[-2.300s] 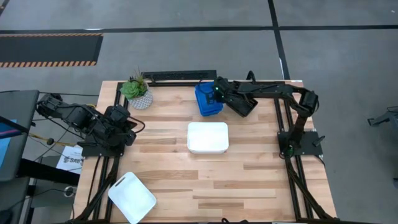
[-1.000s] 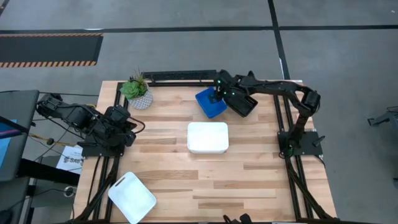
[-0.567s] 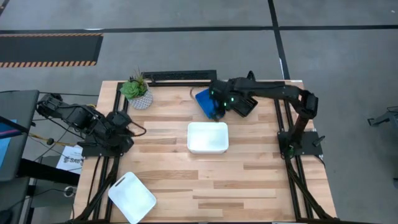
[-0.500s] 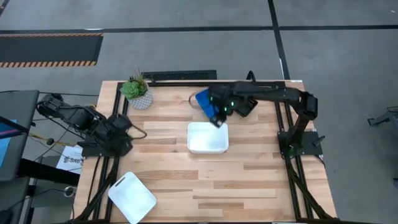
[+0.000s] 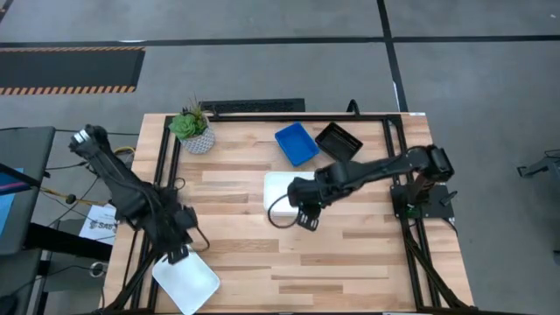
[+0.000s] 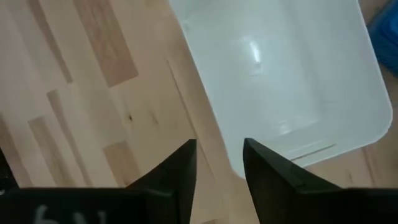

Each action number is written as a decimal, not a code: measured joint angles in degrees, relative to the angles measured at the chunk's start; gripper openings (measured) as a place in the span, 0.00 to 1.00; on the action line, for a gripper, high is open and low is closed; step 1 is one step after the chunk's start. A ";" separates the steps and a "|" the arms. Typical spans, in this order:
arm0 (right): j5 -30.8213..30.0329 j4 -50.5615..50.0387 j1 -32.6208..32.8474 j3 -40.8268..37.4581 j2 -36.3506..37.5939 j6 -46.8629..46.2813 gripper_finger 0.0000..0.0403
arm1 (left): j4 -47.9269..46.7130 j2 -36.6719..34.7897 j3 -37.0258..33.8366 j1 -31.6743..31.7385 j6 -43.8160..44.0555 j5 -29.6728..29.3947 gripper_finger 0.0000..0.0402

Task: Stack baskets by color
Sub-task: Stack the white bin on top of the stacked white bins

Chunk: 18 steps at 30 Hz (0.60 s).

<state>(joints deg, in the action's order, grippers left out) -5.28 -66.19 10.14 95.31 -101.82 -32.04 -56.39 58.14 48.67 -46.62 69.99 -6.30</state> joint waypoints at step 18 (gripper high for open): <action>-1.33 1.35 2.24 0.00 0.00 -1.19 0.33 | 3.99 26.26 2.23 -6.00 -20.85 9.48 0.00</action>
<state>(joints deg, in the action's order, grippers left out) -6.61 -64.84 12.38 95.31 -101.82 -33.23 -52.40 84.40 50.89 -52.62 49.14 3.18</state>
